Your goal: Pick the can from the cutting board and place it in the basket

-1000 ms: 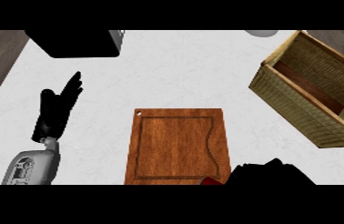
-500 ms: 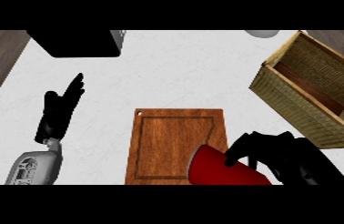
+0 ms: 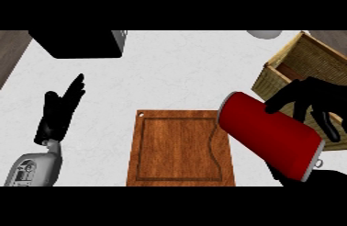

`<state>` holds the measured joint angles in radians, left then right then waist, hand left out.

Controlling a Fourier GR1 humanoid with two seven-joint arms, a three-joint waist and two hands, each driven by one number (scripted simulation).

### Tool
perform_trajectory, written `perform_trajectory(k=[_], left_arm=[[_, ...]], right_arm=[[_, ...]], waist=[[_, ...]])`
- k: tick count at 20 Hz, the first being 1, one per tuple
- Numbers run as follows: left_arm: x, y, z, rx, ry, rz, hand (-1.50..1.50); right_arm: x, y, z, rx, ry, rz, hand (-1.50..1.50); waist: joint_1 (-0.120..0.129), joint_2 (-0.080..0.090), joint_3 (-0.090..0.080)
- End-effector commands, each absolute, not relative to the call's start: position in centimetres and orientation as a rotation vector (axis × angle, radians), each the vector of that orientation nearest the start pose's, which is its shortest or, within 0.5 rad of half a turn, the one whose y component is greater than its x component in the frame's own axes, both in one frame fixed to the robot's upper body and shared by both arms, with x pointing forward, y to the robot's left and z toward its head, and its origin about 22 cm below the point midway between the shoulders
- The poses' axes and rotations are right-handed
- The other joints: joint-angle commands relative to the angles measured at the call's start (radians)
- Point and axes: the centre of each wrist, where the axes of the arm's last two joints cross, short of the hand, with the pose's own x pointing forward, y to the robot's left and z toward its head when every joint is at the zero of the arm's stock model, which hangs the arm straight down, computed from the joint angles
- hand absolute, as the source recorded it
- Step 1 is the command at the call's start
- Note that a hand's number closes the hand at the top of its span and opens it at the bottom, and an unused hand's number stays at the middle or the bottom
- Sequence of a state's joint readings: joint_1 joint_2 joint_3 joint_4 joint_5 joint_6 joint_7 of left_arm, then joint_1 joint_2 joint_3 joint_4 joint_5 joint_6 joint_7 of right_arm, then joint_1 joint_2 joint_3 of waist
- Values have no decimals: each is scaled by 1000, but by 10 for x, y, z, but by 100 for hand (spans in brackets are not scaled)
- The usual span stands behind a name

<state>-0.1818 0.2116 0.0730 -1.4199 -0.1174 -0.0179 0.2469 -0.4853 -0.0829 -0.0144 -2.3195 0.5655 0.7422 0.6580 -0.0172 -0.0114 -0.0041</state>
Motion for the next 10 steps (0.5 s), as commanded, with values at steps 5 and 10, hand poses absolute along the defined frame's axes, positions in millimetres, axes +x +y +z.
perform_trajectory(k=[5,10], left_arm=[[291,284,31,269,-1343,-194,0],[307,285,42,277,-1366,-210,0]], right_arm=[[230,-260,349,-998,-1659,999,150],[242,-324,378,-1019,-1559,1015,150]], waist=[[13,4,2],[7,15,4]])
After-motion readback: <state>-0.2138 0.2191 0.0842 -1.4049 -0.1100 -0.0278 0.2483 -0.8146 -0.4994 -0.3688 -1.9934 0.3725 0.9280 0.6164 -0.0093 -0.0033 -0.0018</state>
